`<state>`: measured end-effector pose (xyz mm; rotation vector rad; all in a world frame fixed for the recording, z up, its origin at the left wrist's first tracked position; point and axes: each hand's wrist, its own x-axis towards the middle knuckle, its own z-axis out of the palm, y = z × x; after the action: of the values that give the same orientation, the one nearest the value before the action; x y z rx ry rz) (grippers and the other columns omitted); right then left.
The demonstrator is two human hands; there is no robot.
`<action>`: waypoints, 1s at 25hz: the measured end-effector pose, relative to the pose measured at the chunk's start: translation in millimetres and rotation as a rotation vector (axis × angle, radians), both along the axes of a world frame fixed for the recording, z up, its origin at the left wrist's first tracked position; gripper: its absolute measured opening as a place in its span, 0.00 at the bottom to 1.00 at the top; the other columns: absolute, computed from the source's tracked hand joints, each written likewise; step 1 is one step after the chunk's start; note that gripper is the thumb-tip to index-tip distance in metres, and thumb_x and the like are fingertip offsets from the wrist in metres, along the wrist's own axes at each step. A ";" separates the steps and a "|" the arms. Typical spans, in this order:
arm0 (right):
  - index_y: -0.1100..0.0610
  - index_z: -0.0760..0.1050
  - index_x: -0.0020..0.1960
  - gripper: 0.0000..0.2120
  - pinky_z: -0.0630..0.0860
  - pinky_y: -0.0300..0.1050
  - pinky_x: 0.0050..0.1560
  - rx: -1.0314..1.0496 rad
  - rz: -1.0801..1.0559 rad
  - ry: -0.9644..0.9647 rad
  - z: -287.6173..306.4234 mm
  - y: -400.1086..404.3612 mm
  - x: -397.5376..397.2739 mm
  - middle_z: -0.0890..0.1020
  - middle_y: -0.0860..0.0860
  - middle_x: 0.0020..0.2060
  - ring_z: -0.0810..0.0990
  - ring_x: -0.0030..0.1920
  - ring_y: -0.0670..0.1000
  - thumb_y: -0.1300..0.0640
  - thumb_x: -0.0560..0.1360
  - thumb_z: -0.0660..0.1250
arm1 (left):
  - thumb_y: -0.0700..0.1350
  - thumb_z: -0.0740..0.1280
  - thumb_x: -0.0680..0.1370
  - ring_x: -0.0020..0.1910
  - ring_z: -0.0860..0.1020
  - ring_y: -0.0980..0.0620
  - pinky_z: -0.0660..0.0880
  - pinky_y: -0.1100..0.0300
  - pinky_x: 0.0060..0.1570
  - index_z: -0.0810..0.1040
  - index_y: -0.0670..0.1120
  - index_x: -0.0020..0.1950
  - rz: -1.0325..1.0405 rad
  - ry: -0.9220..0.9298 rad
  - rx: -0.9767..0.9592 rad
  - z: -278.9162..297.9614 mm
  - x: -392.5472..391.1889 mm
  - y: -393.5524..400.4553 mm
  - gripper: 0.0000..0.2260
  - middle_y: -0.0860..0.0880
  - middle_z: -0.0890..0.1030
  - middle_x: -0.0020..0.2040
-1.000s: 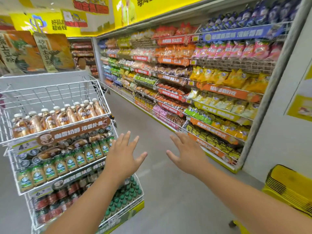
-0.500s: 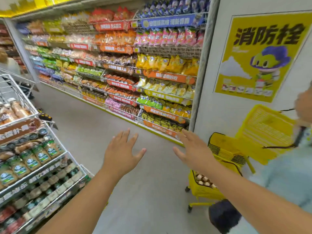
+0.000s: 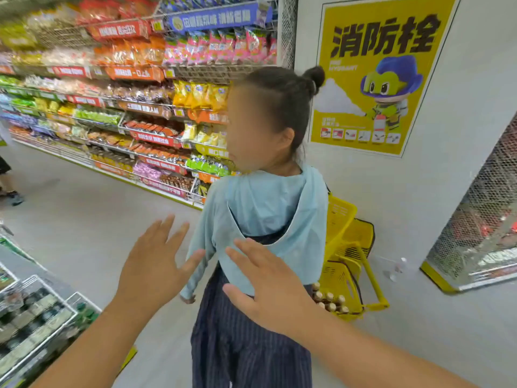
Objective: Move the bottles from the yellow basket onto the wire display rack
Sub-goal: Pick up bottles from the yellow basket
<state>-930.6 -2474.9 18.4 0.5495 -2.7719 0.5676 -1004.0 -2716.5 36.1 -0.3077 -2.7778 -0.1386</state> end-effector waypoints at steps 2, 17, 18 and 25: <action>0.48 0.60 0.81 0.33 0.62 0.52 0.78 0.016 -0.058 -0.013 -10.7 38.8 -11.1 0.60 0.47 0.81 0.56 0.81 0.50 0.33 0.81 0.53 | 0.74 0.46 0.74 0.80 0.59 0.44 0.61 0.45 0.77 0.65 0.54 0.79 -0.017 -0.036 0.004 1.0 -1.3 28.5 0.39 0.47 0.61 0.81; 0.48 0.56 0.83 0.35 0.55 0.50 0.81 0.033 -0.447 -0.153 -36.6 271.9 -40.7 0.58 0.47 0.82 0.53 0.82 0.51 0.33 0.80 0.52 | 0.73 0.44 0.75 0.81 0.56 0.45 0.59 0.47 0.77 0.63 0.53 0.80 -0.316 -0.128 -0.071 -27.8 -62.2 263.5 0.40 0.47 0.58 0.82; 0.48 0.56 0.83 0.35 0.55 0.50 0.80 0.040 -0.459 -0.162 -39.6 280.2 -44.8 0.58 0.48 0.82 0.53 0.82 0.52 0.33 0.80 0.52 | 0.73 0.43 0.74 0.82 0.54 0.46 0.57 0.48 0.77 0.62 0.53 0.81 -0.333 -0.144 -0.074 -32.3 -67.6 274.5 0.40 0.47 0.56 0.83; 0.51 0.62 0.81 0.41 0.61 0.53 0.78 0.064 -0.532 -0.237 -82.5 309.0 -95.9 0.64 0.52 0.80 0.59 0.81 0.54 0.31 0.75 0.45 | 0.74 0.39 0.72 0.82 0.50 0.47 0.54 0.47 0.78 0.56 0.56 0.82 -0.432 -0.245 -0.034 -91.1 -130.1 326.1 0.43 0.49 0.51 0.84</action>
<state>-1026.4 -2165.9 -64.0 -0.2659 -2.9822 0.4389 -1134.1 -2390.4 -54.9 -0.9553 -2.9087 -0.2478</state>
